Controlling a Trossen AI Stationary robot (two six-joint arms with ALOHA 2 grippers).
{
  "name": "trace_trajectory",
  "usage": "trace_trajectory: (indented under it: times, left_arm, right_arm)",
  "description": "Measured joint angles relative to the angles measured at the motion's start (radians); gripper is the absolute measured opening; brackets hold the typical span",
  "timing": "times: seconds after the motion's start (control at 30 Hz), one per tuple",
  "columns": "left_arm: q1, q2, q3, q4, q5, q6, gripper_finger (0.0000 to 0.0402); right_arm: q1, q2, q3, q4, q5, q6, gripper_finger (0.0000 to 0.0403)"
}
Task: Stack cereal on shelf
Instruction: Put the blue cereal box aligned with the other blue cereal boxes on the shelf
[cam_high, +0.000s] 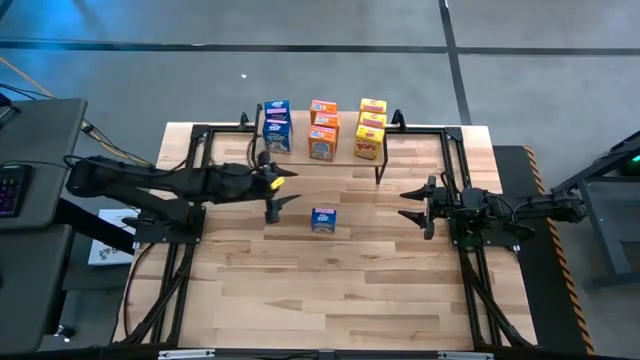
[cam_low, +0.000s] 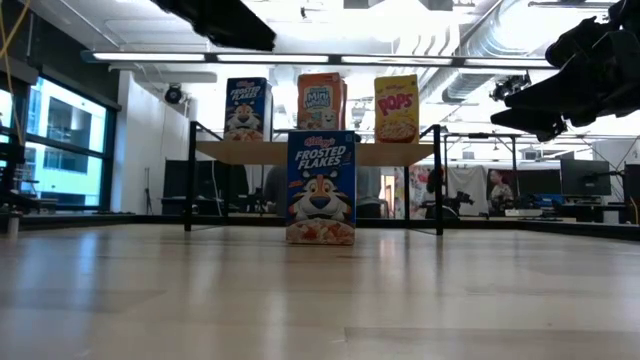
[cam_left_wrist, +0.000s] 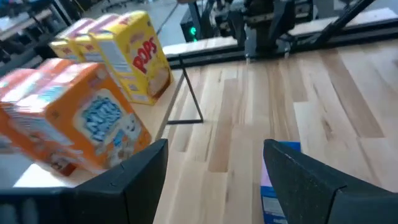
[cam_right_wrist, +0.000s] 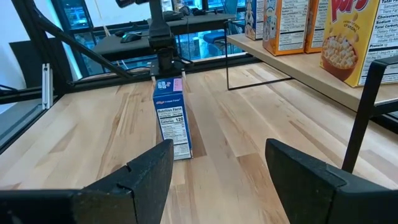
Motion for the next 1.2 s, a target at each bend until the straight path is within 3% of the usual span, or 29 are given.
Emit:
trace_trajectory:
  times: [0.5, 0.7, 0.83, 1.2]
  left_arm:
    - [0.018, 0.282, 0.140, -0.017, 0.025, 0.008, 0.0257]
    - [0.016, 0.368, 0.225, -0.151, 0.025, -0.132, 0.0257]
    - [0.006, 0.409, 0.258, -0.182, 0.032, -0.194, 0.0257]
    - [-0.038, 0.441, 0.291, -0.175, 0.043, -0.166, 0.0257]
  right_arm:
    - [0.000, 0.000, 0.000, 0.000, 0.000, 0.000, 0.0248]
    - [0.000, 0.000, 0.000, 0.000, 0.000, 0.000, 0.0248]
    - [0.000, 0.000, 0.000, 0.000, 0.000, 0.000, 0.0248]
    - [0.000, 0.000, 0.000, 0.000, 0.000, 0.000, 0.0248]
